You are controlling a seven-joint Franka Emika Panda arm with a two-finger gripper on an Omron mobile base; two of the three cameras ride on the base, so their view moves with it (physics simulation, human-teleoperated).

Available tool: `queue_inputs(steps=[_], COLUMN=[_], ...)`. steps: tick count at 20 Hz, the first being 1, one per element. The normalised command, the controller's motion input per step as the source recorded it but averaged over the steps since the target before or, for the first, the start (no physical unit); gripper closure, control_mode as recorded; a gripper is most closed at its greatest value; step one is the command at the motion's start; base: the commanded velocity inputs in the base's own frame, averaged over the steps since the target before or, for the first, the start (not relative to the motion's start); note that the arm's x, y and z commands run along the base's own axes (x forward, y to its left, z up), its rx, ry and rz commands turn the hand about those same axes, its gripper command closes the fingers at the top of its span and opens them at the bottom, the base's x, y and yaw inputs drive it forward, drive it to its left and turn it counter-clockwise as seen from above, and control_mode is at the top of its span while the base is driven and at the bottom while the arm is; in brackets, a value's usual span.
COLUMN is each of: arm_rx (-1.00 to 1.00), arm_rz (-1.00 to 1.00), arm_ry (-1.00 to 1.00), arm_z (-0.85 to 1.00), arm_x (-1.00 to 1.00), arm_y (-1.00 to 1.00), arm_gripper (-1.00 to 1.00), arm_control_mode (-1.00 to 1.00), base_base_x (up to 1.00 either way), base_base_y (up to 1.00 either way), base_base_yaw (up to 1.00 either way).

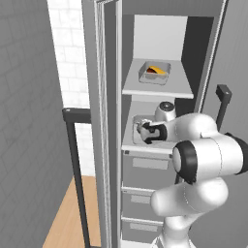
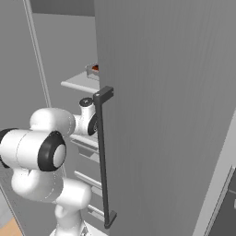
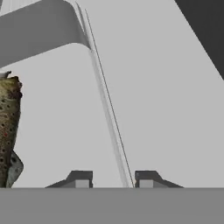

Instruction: Take the meat container that has the fish and place it on the second highest rack of the freezer. Then take the vegetable container that has the bell pepper and corn and place it on the highest rack of the freezer.

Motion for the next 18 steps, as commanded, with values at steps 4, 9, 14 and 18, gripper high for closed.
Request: queue_inputs(steps=[4,9,14,18], arm_rx=[0.0,0.0,0.0,0.0], arm_rz=[-0.01,0.0,0.0,-0.02], arm_ry=[-0.01,-0.06,-0.09,0.0], arm_z=[0.0,0.11,0.26,0.34], arm_x=[0.0,-0.04,-0.37,-0.5], arm_y=[0.0,0.0,0.01,0.11], arm_gripper=[-1.0,-1.0,-1.0,-1.0], arm_control_mode=[-1.0,-1.0,-1.0,-1.0], base_base_x=[0.0,0.0,0.0,0.0], base_base_y=[0.0,0.0,0.0,0.0], base_base_yaw=[0.0,0.0,0.0,0.0])
